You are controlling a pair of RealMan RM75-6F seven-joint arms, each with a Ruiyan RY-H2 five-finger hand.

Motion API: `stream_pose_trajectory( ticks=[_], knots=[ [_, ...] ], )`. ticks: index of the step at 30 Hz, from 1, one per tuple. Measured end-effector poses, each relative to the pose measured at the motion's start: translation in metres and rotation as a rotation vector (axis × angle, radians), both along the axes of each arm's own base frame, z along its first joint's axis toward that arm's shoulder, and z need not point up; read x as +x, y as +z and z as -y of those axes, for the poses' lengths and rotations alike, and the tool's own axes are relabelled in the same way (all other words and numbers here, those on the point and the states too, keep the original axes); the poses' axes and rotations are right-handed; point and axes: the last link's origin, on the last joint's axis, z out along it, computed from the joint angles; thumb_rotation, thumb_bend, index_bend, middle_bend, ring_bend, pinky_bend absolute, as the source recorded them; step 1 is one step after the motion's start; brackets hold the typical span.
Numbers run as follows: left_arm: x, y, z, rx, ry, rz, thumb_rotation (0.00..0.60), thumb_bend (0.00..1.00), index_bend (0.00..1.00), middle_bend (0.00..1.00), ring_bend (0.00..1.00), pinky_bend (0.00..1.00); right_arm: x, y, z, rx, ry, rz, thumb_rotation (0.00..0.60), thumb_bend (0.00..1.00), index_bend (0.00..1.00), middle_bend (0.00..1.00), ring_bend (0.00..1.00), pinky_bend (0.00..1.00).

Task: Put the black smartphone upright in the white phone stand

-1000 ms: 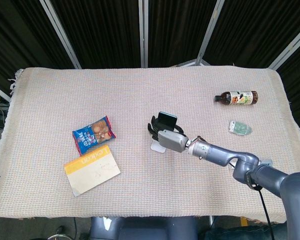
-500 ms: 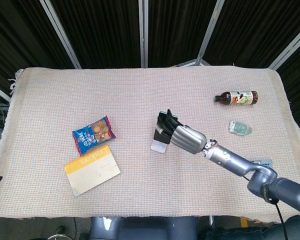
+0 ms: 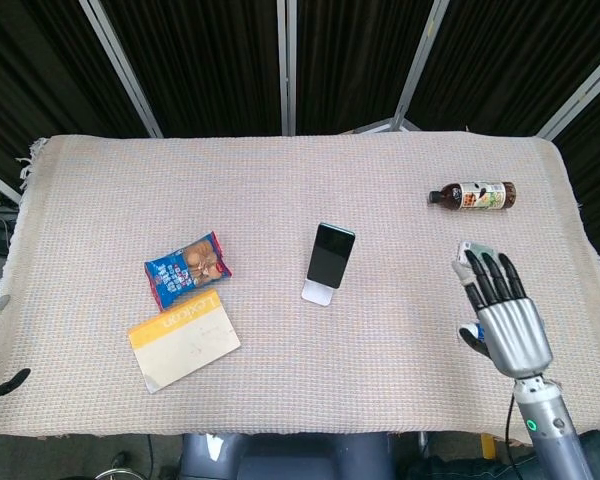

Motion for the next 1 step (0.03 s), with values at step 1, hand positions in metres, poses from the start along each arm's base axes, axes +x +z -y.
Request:
stream_pose_trajectory(
  ticks=[1],
  knots=[
    [0.0009, -0.0007, 0.0007, -0.001, -0.006, -0.001, 0.6, 0.0, 0.0, 0.0, 0.0, 0.0, -0.0039, 0.0012, -0.006, 0.0, -0.022, 0.018, 0.6, 0.0, 0.0, 0.0, 0.0, 0.0]
  ],
)
